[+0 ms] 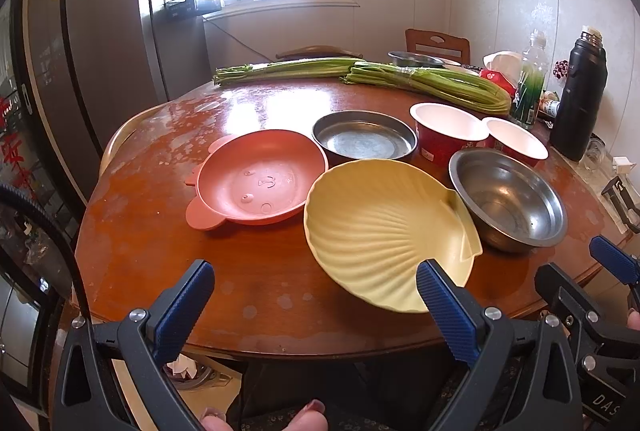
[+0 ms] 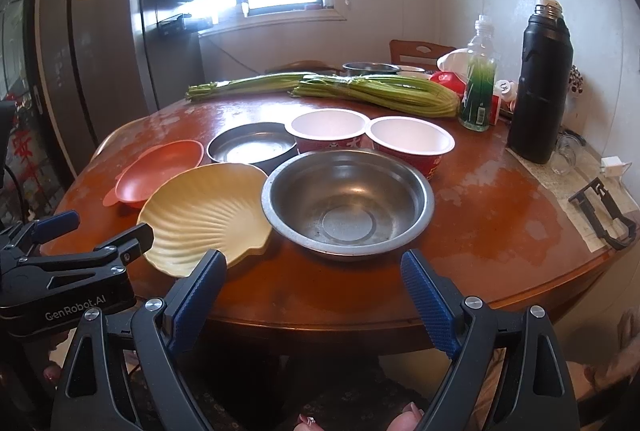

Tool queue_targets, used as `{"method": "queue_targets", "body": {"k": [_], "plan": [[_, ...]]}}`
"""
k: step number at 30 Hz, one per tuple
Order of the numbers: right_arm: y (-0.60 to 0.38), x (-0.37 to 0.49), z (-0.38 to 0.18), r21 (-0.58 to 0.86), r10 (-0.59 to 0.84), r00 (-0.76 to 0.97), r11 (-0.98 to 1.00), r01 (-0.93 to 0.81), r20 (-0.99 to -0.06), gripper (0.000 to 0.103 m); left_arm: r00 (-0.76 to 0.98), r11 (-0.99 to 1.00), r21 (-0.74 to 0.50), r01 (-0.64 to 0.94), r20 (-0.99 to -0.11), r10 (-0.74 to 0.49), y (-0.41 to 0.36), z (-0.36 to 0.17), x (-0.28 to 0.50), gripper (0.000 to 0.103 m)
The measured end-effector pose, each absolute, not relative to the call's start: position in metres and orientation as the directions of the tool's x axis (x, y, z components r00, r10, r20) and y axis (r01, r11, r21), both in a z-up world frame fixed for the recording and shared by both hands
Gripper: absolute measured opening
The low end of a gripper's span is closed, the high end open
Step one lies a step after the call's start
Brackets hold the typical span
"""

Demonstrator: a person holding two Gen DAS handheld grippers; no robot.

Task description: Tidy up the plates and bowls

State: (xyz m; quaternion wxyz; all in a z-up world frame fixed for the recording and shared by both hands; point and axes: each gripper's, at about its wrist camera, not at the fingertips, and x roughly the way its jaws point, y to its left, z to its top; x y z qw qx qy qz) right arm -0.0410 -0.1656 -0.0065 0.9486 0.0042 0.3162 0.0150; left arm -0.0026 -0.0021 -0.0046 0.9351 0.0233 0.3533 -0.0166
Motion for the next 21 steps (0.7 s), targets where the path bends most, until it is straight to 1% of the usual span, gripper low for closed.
{"method": "queue_targets", "body": {"k": [21], "plan": [[-0.1616, -0.0429, -0.0120, -0.010, 0.021, 0.791, 0.999, -0.034, -0.611, 0.090, 0.750, 0.997, 0.043, 0.065, -0.662, -0.020, -0.0052, -0.0057, -0.0061, 0.101]]}}
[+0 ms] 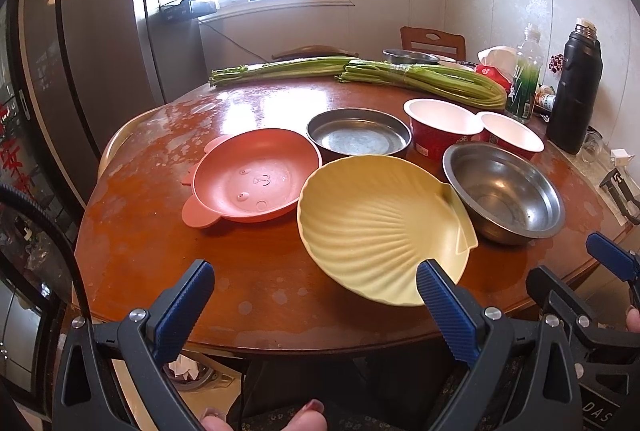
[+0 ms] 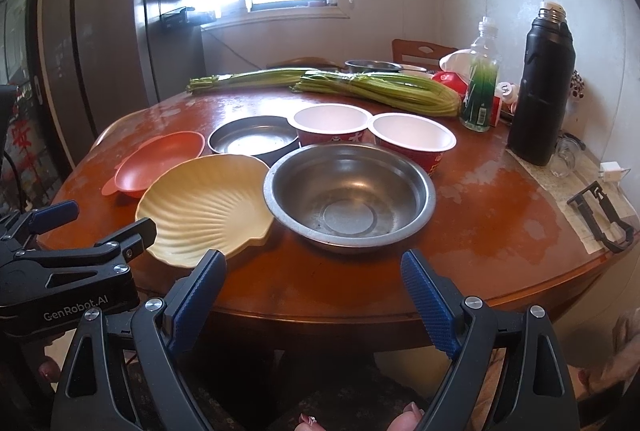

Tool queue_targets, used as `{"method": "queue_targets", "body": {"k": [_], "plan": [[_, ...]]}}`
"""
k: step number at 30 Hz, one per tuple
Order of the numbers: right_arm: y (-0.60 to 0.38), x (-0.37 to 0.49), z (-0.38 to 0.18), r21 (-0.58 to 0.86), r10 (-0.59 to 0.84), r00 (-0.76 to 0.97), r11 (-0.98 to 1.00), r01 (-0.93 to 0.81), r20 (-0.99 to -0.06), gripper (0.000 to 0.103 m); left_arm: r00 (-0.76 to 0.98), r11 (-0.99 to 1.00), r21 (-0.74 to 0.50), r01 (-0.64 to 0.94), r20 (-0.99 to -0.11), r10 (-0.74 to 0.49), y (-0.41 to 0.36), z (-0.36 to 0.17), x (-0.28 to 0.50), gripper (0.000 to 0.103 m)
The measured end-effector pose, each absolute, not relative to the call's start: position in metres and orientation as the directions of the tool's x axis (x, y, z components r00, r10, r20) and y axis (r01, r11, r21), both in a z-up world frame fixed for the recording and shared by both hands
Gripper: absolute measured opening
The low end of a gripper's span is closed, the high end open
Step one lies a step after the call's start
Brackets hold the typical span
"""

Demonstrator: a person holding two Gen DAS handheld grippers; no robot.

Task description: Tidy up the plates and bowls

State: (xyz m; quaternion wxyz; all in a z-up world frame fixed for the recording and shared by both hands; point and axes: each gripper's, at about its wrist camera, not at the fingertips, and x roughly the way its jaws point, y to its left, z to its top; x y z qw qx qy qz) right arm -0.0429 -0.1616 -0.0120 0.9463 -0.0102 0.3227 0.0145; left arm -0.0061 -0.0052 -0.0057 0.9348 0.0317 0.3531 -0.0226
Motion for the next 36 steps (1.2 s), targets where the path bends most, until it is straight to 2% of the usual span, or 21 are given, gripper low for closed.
{"method": "queue_targets", "body": {"k": [22, 36], "plan": [[-0.153, -0.039, -0.011, -0.001, 0.069, 0.794, 0.996, -0.088, -0.604, 0.090, 0.758, 0.999, 0.029, 0.021, -0.652, 0.003, 0.016, -0.006, -0.004, 0.101], [-0.111, 0.003, 0.007, 0.028, 0.219, 0.768, 0.967, -0.253, -0.601, 0.090, 0.758, 0.995, -0.028, -0.099, -0.650, 0.057, 0.076, -0.008, 0.008, 0.101]]}}
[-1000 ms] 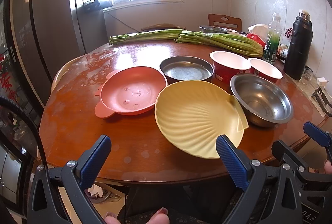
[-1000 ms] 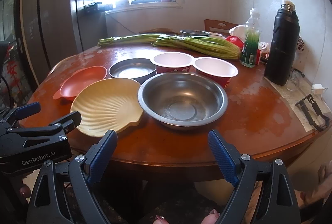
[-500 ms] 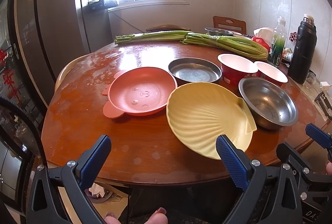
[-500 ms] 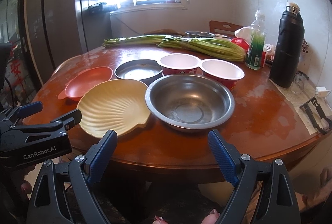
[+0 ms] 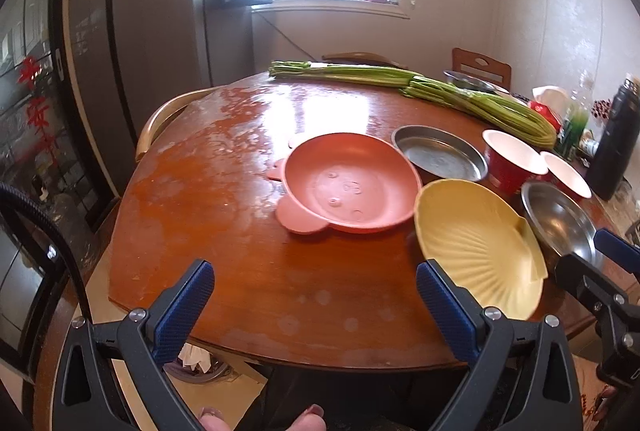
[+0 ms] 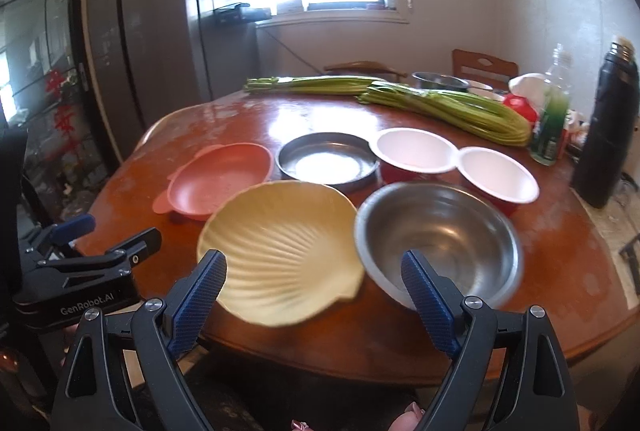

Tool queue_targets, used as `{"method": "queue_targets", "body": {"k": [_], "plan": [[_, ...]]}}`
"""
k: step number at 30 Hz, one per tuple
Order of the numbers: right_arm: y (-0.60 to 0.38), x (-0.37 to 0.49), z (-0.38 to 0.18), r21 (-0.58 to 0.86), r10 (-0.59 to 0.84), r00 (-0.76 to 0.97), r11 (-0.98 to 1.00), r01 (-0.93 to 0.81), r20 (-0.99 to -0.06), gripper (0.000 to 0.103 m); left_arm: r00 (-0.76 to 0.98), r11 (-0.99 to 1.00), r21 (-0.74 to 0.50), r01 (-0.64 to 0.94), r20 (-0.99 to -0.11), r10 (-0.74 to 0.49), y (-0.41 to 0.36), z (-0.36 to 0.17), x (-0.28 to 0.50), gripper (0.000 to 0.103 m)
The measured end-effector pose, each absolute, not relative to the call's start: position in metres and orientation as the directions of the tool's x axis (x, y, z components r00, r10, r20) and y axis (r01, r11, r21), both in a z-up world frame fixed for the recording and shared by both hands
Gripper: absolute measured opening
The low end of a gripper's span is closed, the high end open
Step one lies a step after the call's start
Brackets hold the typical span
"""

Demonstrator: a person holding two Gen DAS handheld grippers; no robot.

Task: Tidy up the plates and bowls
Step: 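Reach the left tool toward the rim of the pink pig-shaped plate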

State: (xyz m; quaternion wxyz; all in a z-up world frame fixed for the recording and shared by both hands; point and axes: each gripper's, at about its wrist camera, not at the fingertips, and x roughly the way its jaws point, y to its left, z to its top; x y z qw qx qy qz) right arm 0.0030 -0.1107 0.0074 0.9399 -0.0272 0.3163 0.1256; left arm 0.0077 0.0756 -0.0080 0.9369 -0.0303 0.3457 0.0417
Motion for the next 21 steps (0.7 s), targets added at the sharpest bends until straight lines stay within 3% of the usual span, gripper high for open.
{"method": "queue_targets", "body": {"k": [11, 21], "plan": [[-0.063, 0.076, 0.015, 0.134, 0.373, 0.659, 0.914, -0.384, -0.653, 0.090, 0.708, 0.982, -0.087, -0.169, -0.704, 0.059, 0.127, -0.015, 0.047, 0.101], [-0.033, 0.135, -0.002, 0.194, 0.386, 0.535, 0.904, -0.381, -0.751, 0.090, 0.679, 0.983, -0.127, -0.134, -0.734, -0.002, 0.141, -0.020, 0.088, 0.101]]}}
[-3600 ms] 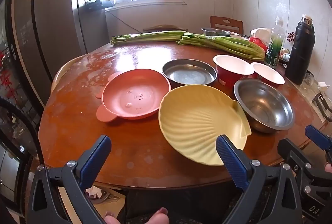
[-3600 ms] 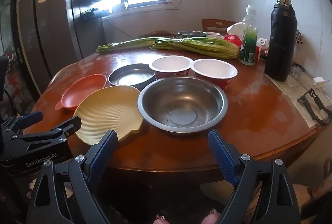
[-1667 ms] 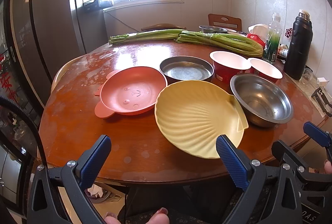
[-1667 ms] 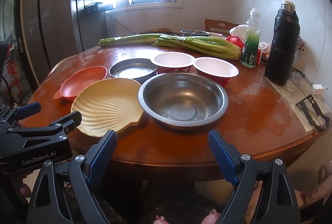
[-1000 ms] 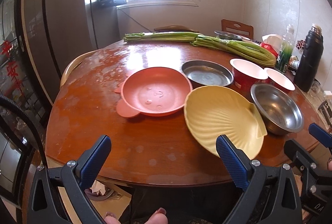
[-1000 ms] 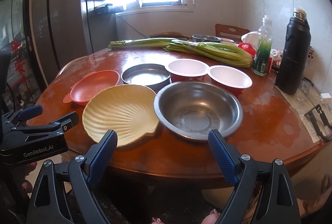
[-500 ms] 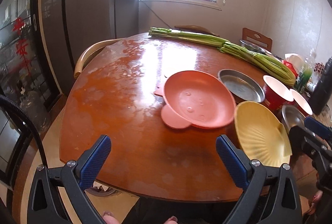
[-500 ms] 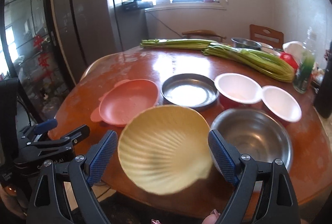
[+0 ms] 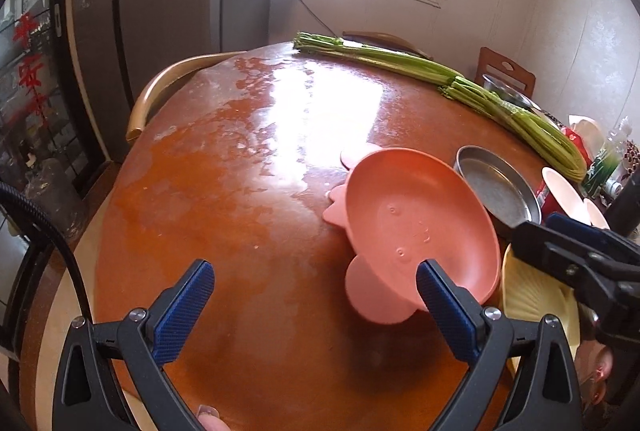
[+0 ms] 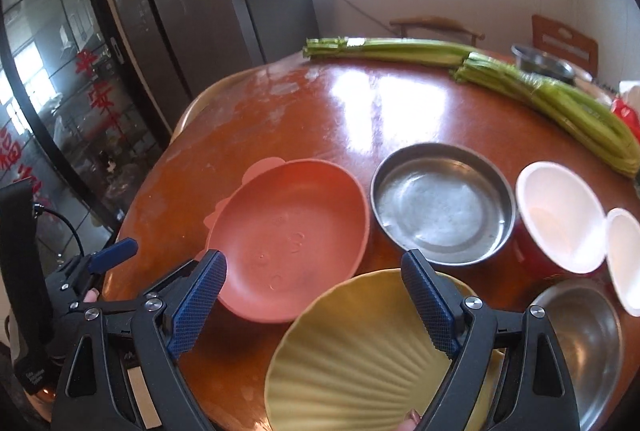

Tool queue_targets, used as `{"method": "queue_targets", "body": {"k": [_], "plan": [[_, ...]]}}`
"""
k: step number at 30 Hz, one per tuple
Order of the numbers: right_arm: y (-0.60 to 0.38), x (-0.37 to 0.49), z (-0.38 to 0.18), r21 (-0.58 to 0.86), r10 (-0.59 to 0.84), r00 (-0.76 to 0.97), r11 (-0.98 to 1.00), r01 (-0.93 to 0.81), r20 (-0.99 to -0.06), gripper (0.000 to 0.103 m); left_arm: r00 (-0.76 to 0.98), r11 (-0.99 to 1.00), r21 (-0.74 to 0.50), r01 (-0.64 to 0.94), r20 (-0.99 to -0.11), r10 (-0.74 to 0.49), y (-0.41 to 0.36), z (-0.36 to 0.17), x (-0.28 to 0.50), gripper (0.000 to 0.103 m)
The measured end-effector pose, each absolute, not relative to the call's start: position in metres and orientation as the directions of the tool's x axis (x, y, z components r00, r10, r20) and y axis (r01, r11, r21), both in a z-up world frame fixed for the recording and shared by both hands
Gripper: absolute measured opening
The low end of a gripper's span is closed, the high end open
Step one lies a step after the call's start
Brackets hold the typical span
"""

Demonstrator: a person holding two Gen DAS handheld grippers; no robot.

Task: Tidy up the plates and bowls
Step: 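Reach the left tool toward the rim of the pink pig-shaped plate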

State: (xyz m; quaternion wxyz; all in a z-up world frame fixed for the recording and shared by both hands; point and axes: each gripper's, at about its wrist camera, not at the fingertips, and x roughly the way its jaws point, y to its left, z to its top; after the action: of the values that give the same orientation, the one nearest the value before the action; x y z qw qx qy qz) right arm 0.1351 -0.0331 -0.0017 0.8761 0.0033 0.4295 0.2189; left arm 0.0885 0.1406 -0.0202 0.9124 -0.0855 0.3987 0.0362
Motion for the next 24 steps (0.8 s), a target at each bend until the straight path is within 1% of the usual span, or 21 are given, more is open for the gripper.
{"method": "queue_targets", "body": {"k": [4, 7, 8, 9, 12, 14, 19, 21, 23, 24], "plan": [[-0.027, 0.147, -0.009, 0.183, 0.367, 0.515, 0.909, -0.374, -0.775, 0.090, 0.659, 0.986, -0.123, -0.113, -0.752, -0.018, 0.138, -0.026, 0.099, 0.101], [-0.025, 0.154, -0.013, 0.192, 0.369, 0.503, 0.910, -0.368, -0.781, 0.088, 0.648, 0.987, -0.121, -0.109, -0.761, -0.022, 0.138, -0.029, 0.106, 0.101], [-0.024, 0.156, -0.014, 0.198, 0.372, 0.500, 0.909, -0.367, -0.783, 0.083, 0.647, 0.987, -0.123, -0.107, -0.762, -0.026, 0.138, -0.030, 0.107, 0.101], [-0.022, 0.158, -0.015, 0.196, 0.371, 0.496, 0.908, -0.370, -0.785, 0.080, 0.644, 0.986, -0.125, -0.106, -0.765, -0.028, 0.139, -0.031, 0.108, 0.101], [-0.018, 0.163, -0.019, 0.170, 0.348, 0.494, 0.913, -0.369, -0.796, 0.078, 0.638, 0.987, -0.128, -0.095, -0.769, -0.038, 0.138, -0.033, 0.111, 0.101], [-0.017, 0.166, -0.022, 0.167, 0.342, 0.487, 0.915, -0.368, -0.803, 0.072, 0.633, 0.987, -0.131, -0.093, -0.773, -0.043, 0.139, -0.034, 0.114, 0.101], [-0.015, 0.174, -0.028, 0.159, 0.328, 0.473, 0.919, -0.362, -0.818, 0.068, 0.625, 0.985, -0.153, -0.078, -0.777, -0.071, 0.138, -0.036, 0.119, 0.101], [-0.014, 0.176, -0.030, 0.153, 0.323, 0.467, 0.918, -0.365, -0.823, 0.065, 0.618, 0.984, -0.162, -0.075, -0.782, -0.082, 0.138, -0.037, 0.121, 0.099], [-0.012, 0.177, -0.032, 0.138, 0.311, 0.466, 0.919, -0.369, -0.828, 0.057, 0.614, 0.983, -0.169, -0.075, -0.784, -0.088, 0.137, -0.039, 0.123, 0.098], [-0.012, 0.177, -0.032, 0.131, 0.307, 0.467, 0.919, -0.371, -0.829, 0.056, 0.611, 0.982, -0.170, -0.077, -0.787, -0.088, 0.138, -0.040, 0.124, 0.093]]}}
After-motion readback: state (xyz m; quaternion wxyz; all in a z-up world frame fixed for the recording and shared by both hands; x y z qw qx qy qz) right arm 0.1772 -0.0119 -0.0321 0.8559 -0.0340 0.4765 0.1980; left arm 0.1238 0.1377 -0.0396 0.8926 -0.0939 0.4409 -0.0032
